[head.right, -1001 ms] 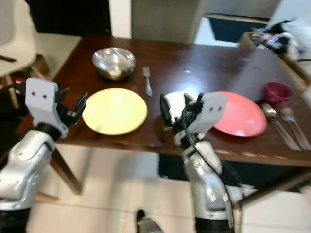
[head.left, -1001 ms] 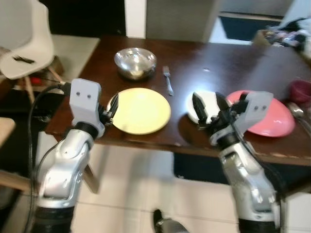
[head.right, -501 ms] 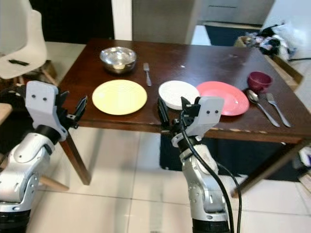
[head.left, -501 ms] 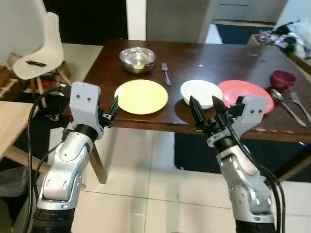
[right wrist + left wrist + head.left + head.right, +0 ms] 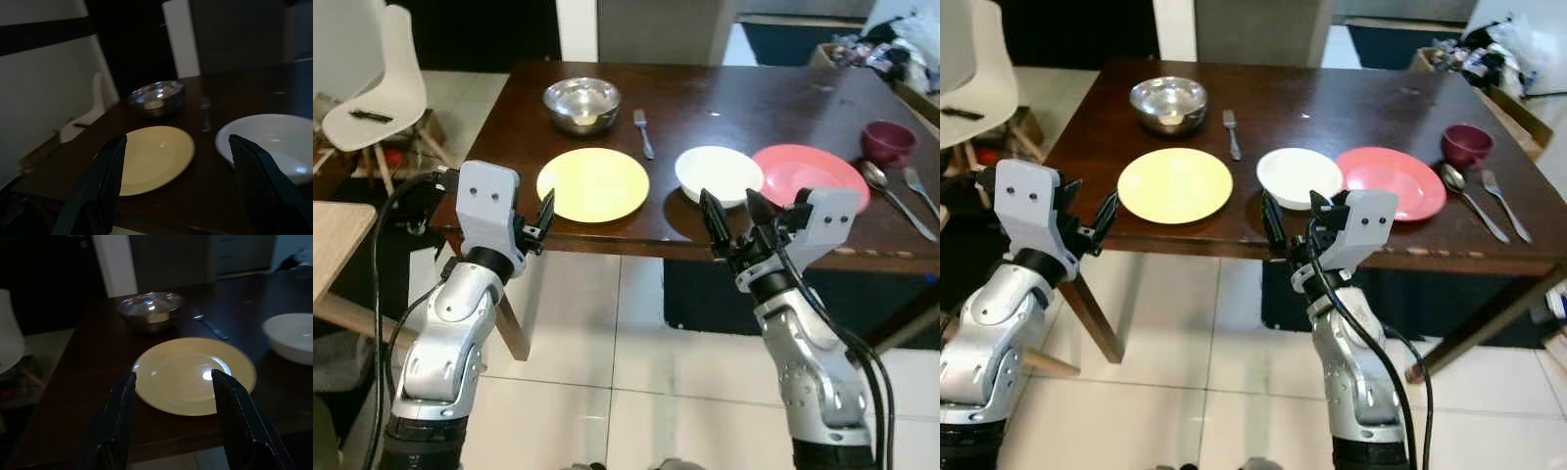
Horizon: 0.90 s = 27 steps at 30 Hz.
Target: Setting the table
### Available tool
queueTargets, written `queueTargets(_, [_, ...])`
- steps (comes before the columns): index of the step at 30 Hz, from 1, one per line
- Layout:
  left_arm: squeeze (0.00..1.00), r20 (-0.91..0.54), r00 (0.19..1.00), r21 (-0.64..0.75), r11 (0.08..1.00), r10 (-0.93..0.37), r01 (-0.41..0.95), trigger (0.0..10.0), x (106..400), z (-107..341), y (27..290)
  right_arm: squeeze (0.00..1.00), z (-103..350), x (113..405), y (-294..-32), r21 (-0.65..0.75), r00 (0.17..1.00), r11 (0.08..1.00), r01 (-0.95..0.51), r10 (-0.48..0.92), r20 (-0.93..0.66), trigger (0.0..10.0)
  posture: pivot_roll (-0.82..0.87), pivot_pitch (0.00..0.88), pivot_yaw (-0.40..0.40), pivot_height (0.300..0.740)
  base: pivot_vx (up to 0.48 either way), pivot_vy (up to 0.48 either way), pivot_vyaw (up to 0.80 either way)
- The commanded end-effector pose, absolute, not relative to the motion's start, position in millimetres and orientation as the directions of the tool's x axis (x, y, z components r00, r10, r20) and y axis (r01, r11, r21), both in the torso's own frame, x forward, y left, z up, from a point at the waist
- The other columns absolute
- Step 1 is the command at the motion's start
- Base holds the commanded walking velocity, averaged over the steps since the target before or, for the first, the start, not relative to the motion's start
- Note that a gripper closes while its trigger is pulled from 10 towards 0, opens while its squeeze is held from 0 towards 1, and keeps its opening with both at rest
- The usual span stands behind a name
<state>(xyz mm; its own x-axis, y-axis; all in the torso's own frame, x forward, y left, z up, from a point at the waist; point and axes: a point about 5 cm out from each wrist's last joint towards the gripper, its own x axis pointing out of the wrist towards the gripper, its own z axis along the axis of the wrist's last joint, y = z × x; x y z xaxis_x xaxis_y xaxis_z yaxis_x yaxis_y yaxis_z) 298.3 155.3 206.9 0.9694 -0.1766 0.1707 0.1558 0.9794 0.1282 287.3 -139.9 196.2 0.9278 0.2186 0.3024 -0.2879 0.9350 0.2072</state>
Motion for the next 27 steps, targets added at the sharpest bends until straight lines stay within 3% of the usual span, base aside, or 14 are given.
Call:
queueTargets(1, [0.0,0.148,0.974,0.136,0.979,-0.17,0.151,10.0,299.1,202.5,157.1,0.0,193.4,288.2,-139.1,0.198,0.932,0.937,-0.288,0.226,0.283,10.0,-0.11,0.002,0.052,0.74,0.0,0.0,0.77])
queueTargets(27, [0.0,0.142,0.976,0.14,0.979,-0.165,0.146,10.0,300.1,202.0,157.8,0.0,196.8,284.1,-129.1,0.17,0.899,0.911,-0.376,0.314,0.306,10.0,-0.11,0.007,0.053,0.74,0.0,0.0,0.77])
